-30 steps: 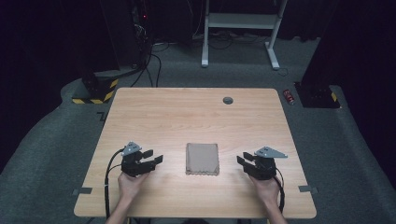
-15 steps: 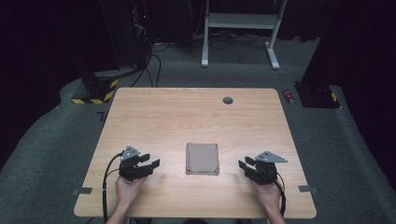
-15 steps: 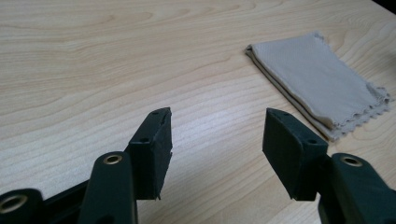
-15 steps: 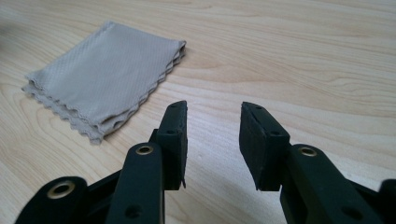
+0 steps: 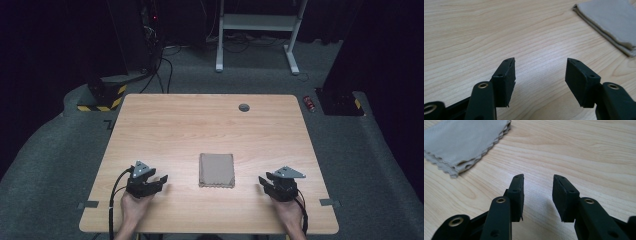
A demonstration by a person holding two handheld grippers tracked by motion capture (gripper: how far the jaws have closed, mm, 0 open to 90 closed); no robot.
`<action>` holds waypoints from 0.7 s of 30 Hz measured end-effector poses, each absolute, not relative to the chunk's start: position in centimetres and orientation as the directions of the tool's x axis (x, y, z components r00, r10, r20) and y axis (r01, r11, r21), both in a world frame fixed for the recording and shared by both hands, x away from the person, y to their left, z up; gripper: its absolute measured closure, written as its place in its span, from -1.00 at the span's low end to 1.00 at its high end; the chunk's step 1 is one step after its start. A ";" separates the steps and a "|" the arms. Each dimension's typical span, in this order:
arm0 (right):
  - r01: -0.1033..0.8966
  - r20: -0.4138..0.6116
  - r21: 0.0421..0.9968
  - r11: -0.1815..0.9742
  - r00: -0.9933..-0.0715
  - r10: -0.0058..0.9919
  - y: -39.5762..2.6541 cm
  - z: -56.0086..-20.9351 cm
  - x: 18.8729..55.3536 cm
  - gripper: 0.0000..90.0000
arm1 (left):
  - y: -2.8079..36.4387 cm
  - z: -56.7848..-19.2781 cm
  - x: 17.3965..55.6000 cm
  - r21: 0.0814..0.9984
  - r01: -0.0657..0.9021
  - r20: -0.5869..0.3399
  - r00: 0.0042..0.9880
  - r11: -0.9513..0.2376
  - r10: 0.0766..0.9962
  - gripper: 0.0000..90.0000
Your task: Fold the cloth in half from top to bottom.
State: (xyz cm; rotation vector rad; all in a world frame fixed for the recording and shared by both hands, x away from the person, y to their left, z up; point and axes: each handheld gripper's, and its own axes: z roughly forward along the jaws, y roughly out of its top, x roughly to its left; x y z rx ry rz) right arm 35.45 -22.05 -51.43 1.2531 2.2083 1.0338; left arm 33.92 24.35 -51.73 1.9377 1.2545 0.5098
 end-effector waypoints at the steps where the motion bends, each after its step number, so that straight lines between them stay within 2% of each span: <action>1: 0.563 0.013 0.758 0.329 -0.517 0.856 -22.0 -51.5 35.4 0.36 | 24.4 -51.9 33.9 0.768 0.598 -0.070 0.436 -0.231 0.897 -0.08; 9: 0.568 -0.026 0.742 0.356 -0.507 0.862 -22.2 -52.2 35.5 0.32 | 24.2 -52.6 33.9 0.757 0.604 -0.040 0.425 -0.250 0.904 -0.09; 14: 0.576 -0.018 0.739 0.351 -0.503 0.864 -22.3 -52.3 35.6 0.20 | 23.8 -52.8 33.8 0.761 0.590 -0.001 0.418 -0.270 0.909 -0.11; 21: 0.577 -0.018 0.737 0.354 -0.506 0.862 -22.2 -52.3 35.7 0.09 | 23.5 -52.8 33.8 0.758 0.595 -0.002 0.409 -0.265 0.913 -0.20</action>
